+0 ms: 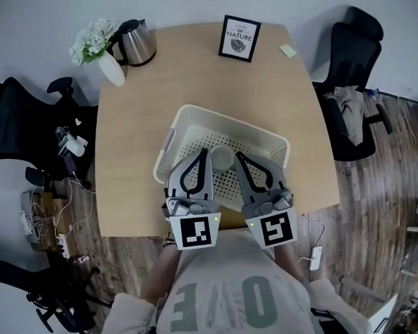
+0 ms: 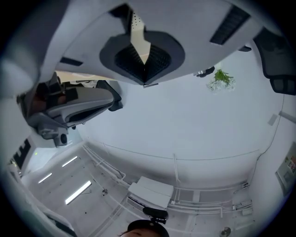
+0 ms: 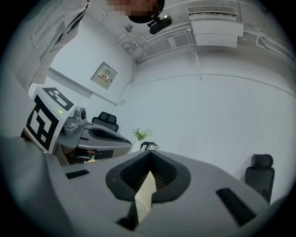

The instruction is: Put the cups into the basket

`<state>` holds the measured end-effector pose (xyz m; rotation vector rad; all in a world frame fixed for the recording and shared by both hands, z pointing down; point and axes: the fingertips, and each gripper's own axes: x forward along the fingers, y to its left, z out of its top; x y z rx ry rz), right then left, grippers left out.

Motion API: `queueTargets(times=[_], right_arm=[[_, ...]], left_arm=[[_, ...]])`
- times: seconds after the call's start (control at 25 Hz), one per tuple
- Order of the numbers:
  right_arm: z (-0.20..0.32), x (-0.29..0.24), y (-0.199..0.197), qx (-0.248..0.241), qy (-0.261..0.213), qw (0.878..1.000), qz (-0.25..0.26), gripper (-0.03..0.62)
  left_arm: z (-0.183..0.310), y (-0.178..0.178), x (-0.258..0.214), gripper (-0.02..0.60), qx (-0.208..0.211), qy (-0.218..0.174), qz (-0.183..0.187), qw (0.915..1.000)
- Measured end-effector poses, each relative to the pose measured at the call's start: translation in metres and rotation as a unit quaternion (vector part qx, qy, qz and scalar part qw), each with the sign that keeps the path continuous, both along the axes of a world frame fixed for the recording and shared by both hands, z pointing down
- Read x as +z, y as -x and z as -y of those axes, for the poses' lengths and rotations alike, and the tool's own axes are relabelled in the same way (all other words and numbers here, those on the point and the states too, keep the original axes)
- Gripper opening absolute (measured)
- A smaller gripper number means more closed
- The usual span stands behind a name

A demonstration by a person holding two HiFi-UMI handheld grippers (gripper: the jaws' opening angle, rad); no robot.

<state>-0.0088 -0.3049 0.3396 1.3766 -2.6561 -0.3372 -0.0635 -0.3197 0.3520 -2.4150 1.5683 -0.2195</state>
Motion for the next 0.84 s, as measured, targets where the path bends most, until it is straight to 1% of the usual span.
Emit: queueTargets(times=[0.16, 0.32, 0.6, 0.84], right_arm=[[-0.002, 0.000, 0.000, 0.002, 0.000, 1.000, 0.000, -0.002], [-0.006, 0.002, -0.001, 0.006, 0.001, 1.000, -0.004, -0.002], [-0.012, 0.005, -0.004, 0.020, 0.003, 1.000, -0.008, -0.002], [-0.019, 0.009, -0.008, 0.022, 0.009, 0.999, -0.033, -0.002]], left_arm=[[0.001, 0.008, 0.003, 0.008, -0.006, 0.001, 0.009, 0.9999], [0.001, 0.011, 0.004, 0.008, -0.007, 0.004, 0.006, 0.9999], [-0.003, 0.006, 0.005, 0.008, 0.008, 0.002, 0.016, 0.9998], [-0.009, 0.000, 0.005, 0.008, 0.015, 0.007, 0.020, 0.9997]])
